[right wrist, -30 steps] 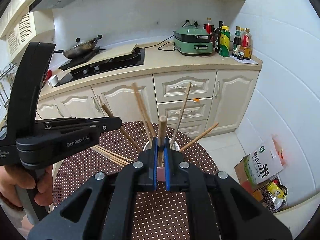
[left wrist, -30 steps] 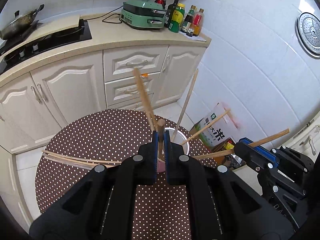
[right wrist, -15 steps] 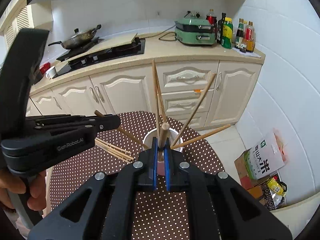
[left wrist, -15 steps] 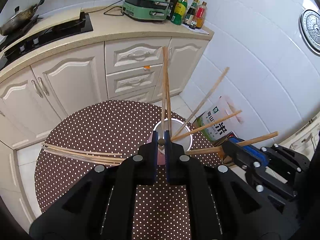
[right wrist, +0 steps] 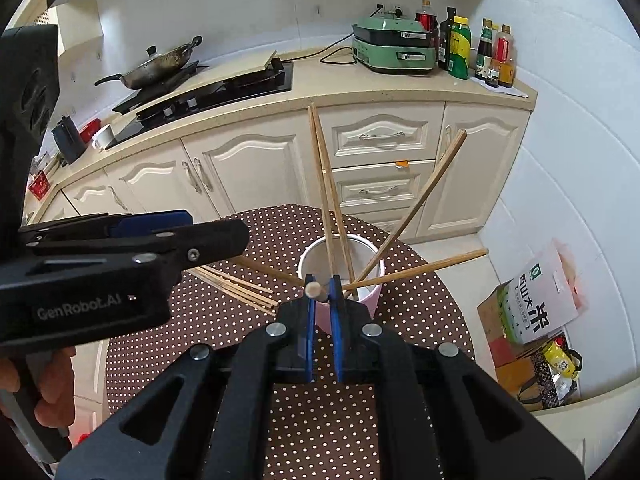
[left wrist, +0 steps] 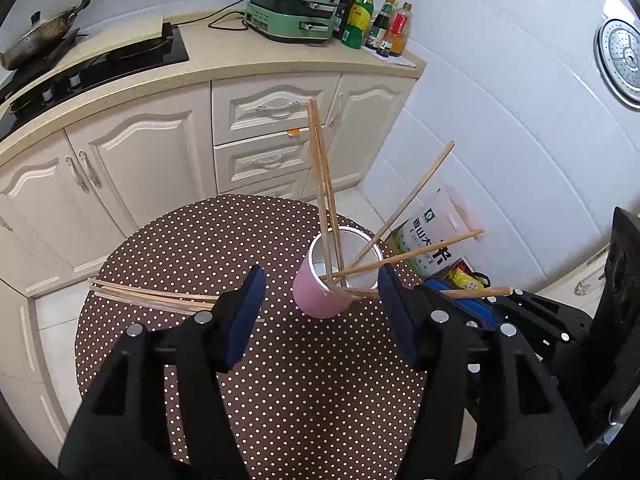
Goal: Organize utensils
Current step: 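Move the right gripper back over the chopstick pile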
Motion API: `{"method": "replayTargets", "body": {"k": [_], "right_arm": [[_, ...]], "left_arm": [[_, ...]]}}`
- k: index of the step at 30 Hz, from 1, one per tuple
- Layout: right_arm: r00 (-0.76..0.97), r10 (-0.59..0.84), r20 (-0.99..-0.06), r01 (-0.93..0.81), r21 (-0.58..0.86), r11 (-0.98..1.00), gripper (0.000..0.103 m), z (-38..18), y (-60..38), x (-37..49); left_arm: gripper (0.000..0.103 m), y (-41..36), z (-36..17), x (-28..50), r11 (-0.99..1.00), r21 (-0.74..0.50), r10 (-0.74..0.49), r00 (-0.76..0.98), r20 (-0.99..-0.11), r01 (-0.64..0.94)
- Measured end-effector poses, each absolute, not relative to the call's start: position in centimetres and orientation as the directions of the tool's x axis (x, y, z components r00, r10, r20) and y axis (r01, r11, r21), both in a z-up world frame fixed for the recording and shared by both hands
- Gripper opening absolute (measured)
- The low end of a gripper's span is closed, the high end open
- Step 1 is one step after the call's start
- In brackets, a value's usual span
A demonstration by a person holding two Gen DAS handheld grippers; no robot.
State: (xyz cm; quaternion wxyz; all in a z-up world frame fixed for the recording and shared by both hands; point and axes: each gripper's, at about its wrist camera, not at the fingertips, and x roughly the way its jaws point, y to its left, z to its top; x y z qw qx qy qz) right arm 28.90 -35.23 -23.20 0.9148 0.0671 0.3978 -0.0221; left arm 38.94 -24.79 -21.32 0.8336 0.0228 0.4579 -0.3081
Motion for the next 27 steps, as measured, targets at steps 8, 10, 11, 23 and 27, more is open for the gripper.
{"method": "replayTargets", "body": {"k": [8,10,11,23,27], "right_arm": [[0.701,0.008,-0.713,0.12,0.129,0.984,0.025,-22.2,-34.7,27.8],[0.71,0.0,-0.705,0.128,0.13,0.983,0.028,-21.8,-34.3,27.3],[0.712,-0.002,-0.702,0.132,0.13,0.983,0.029,-21.6,-34.1,27.1],[0.752,0.012,-0.659,0.109,0.142,0.984,0.03,-19.7,-28.4,23.9],[0.742,0.057,-0.668,0.044,0.133,0.99,0.031,-20.1,-25.1,24.2]], "left_arm": [[0.065,-21.8,-20.2,38.1,0.821,-0.246,-0.493,0.422,-0.761,0.515],[0.065,-20.9,-20.0,38.0,0.825,-0.244,-0.489,0.429,-0.759,0.509],[0.065,-20.4,-19.9,37.9,0.828,-0.242,-0.486,0.433,-0.759,0.506],[0.066,-10.4,-21.1,36.8,0.88,-0.253,-0.434,0.467,-0.77,0.401],[0.066,-7.1,-22.5,36.9,0.903,-0.264,-0.404,0.461,-0.79,0.339]]}}
